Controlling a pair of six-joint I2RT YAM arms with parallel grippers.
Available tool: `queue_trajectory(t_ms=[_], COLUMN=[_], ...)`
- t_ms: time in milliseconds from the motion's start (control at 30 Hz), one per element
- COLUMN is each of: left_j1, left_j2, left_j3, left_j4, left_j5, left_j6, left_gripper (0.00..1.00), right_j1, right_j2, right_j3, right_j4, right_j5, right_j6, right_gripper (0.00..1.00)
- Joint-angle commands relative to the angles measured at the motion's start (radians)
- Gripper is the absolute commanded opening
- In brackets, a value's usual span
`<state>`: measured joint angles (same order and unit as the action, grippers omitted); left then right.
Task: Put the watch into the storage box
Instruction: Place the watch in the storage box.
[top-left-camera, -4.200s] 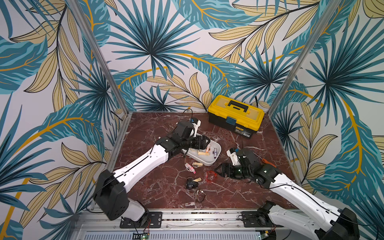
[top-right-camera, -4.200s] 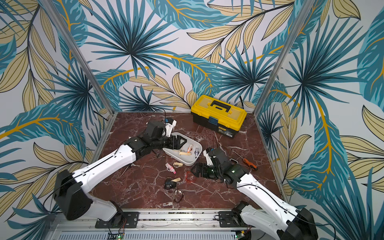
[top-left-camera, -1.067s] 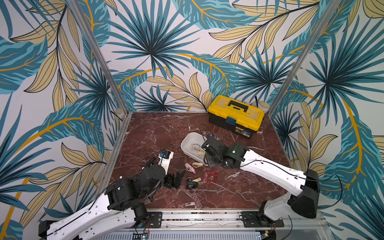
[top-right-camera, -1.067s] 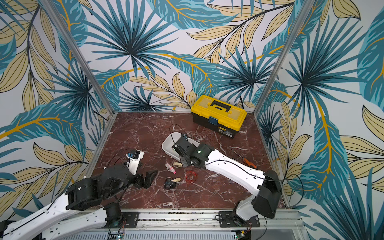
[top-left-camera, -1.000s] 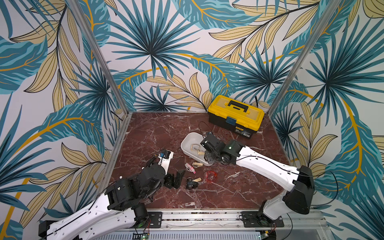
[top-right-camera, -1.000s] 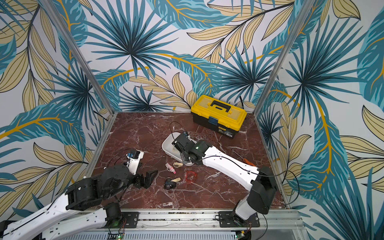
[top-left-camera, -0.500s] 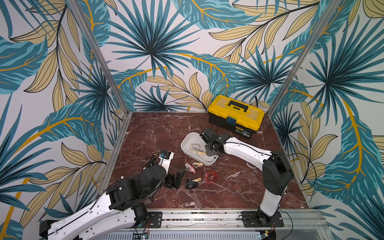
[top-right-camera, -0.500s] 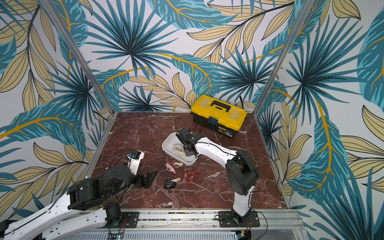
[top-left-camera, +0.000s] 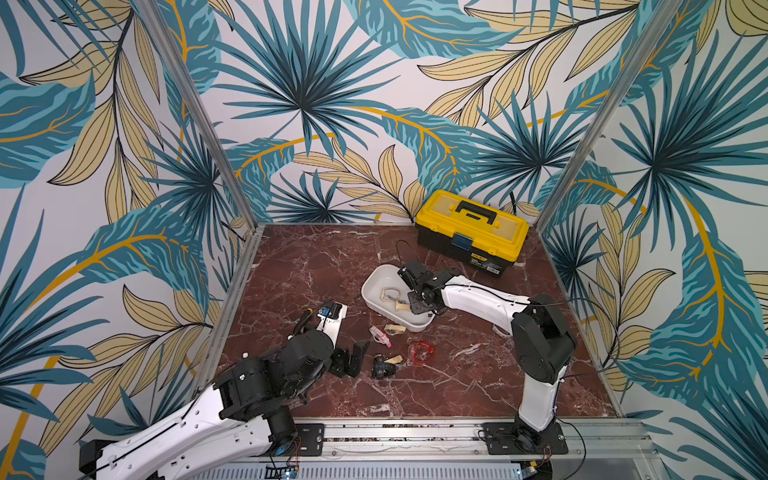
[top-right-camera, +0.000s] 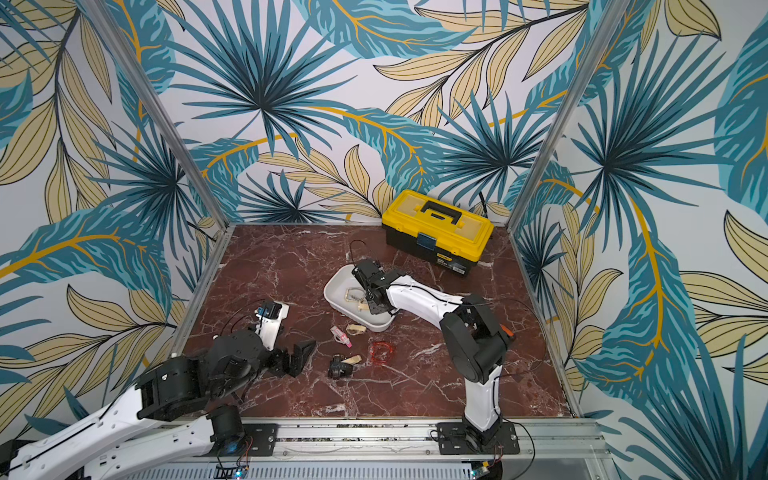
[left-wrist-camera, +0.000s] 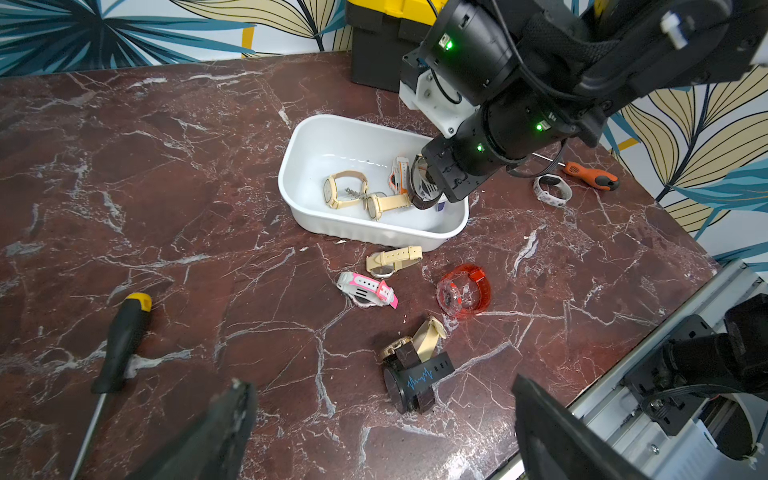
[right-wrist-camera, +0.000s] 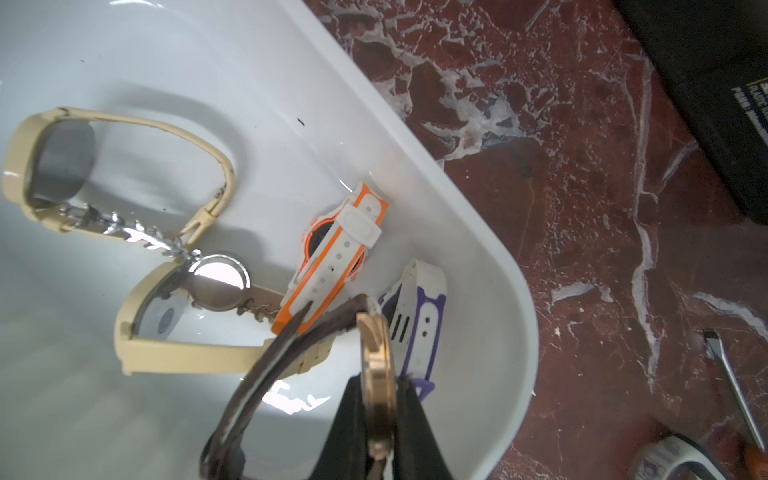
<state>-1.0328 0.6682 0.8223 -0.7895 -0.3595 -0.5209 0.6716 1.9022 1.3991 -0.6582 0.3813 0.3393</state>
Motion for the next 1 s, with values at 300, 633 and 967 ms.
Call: queue_trajectory(t_ms=[300, 633, 967], left_j1=[-0.001, -0.001, 0.023], left_j2=[0.013, 0.034, 0.225], left_j3=[-0.034, -0.029, -0.002], left_j4=[0.032, 0.059, 0.161], left_j5=[-0.004, 0.011, 0.175], left_j6=[0.004, 0.007, 0.026], left_gripper=[1.00, 1.00, 1.00], right_j1=[-0.005, -0.004, -0.004], right_j2=[-0.019, -0.186, -0.436], right_j3=[-0.053, -0.092, -0.262], right_j4=[0.020, 0.018, 0.023], right_j5=[-0.010, -0.066, -0.206], right_j6=[0.026, 0.045, 0.105], right_gripper=[0.41, 0.45, 0.69])
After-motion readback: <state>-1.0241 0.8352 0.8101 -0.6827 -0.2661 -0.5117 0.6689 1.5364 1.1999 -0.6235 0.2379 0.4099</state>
